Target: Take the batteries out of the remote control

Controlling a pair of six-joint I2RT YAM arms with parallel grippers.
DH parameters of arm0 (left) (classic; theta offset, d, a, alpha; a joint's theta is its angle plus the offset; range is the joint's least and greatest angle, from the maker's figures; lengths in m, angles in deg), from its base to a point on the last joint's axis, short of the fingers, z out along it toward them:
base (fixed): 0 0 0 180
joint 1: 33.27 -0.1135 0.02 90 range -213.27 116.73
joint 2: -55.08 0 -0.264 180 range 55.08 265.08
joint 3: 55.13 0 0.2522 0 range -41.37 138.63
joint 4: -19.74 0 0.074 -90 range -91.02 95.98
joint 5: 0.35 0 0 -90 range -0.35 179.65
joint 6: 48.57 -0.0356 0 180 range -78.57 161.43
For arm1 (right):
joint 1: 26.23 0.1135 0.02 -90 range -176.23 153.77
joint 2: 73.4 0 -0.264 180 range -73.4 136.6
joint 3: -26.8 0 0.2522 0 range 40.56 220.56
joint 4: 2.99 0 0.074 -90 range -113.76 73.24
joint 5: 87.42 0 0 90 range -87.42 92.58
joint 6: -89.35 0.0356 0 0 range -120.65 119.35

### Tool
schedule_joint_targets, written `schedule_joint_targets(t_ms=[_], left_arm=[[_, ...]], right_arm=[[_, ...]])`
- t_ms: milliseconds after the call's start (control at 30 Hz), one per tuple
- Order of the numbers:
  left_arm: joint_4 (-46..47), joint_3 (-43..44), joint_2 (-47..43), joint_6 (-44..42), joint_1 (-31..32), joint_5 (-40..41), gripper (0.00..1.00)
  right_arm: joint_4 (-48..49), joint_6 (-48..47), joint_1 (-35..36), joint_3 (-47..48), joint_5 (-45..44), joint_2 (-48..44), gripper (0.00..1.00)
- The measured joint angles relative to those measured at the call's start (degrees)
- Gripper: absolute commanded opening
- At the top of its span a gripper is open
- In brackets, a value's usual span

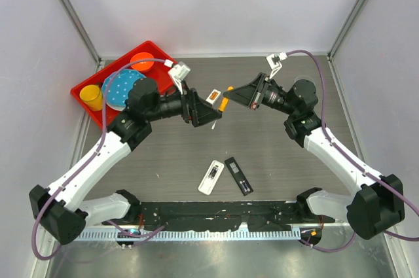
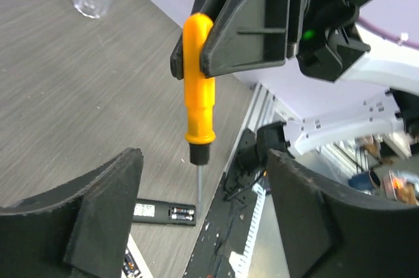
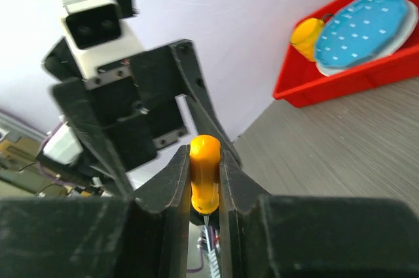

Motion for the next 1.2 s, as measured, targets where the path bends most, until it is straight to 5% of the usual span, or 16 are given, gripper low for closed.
schedule_joint_targets(t_ms=[233,567,867,1200], left_arm=[[-1.4,-3.2,-8.0,-1.4,-0.7,9.1,0.96],[-18.8,-6.5,-6.5,-4.8,1.2,25.4,1.0],[-23.8,-18.9,-3.4,0.7,18.7,40.1,1.0],[-21.8,-18.5,13.1,5.2,33.4,49.2,1.0]], right_arm=[[-14.7,-8.2,0.0,0.5,-7.4,-2.5,0.01],[-31.4,-17.4,0.0,0.6,-19.8,-4.9,0.01],[-38.0,-21.5,-0.4,0.5,-24.9,-4.3,0.01],[-38.8,-22.6,-0.5,-0.3,-25.4,-2.1,0.01]])
